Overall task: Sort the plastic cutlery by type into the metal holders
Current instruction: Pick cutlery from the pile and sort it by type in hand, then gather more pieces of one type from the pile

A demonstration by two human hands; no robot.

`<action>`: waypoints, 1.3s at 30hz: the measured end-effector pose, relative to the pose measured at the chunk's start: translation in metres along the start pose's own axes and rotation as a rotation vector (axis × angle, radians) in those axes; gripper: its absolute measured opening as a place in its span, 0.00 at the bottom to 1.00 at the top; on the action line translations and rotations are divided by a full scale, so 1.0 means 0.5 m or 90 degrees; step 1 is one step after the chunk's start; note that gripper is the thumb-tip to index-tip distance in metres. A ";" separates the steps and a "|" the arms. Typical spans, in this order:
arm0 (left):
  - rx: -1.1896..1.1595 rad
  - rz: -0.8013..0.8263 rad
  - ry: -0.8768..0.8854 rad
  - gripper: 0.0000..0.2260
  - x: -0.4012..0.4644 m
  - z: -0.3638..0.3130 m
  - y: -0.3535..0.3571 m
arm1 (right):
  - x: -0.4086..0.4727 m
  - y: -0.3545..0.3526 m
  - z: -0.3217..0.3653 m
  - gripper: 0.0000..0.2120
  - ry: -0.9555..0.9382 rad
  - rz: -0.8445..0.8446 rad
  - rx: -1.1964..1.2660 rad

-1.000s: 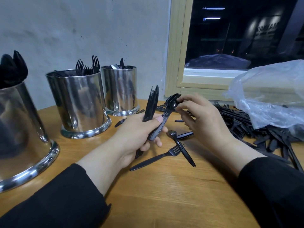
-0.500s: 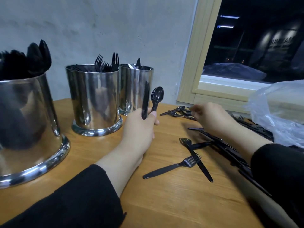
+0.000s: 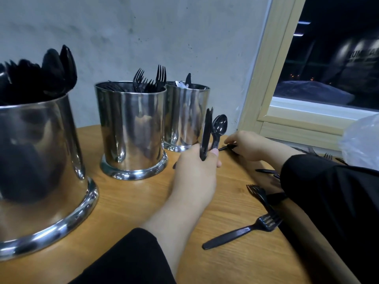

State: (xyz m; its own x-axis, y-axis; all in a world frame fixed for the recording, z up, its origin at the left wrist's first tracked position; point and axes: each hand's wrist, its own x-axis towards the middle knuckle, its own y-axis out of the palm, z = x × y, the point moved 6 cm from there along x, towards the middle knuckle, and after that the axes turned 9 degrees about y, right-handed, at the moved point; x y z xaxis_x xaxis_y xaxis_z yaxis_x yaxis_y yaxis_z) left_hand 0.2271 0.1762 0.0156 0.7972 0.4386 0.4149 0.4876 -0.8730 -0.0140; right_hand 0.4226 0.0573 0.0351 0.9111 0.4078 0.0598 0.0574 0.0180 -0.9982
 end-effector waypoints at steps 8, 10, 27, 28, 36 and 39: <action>-0.027 -0.009 -0.017 0.16 -0.002 -0.004 0.003 | -0.013 -0.001 -0.002 0.09 -0.063 -0.084 0.008; -0.032 -0.022 -0.016 0.13 -0.001 -0.004 -0.002 | -0.023 -0.019 -0.004 0.08 -0.062 -0.124 0.027; -0.147 0.014 -0.066 0.06 -0.013 -0.043 -0.007 | -0.199 -0.219 0.084 0.06 0.001 -0.178 0.721; -0.157 0.022 -0.070 0.05 -0.016 -0.046 -0.007 | -0.200 -0.217 0.086 0.06 0.008 -0.184 0.732; -0.269 0.104 -0.113 0.08 -0.022 -0.050 0.015 | -0.205 -0.204 0.091 0.08 0.041 -0.212 0.708; -0.309 0.113 -0.134 0.07 -0.027 -0.059 0.010 | -0.219 -0.207 0.102 0.07 0.027 -0.203 0.738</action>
State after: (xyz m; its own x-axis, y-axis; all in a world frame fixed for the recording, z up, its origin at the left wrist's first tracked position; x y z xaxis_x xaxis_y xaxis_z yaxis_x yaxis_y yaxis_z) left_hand 0.2082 0.1596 0.0370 0.9303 0.2653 0.2533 0.1589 -0.9138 0.3737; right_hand 0.2961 0.0576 0.1314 0.9364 0.2058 0.2841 -0.0984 0.9314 -0.3504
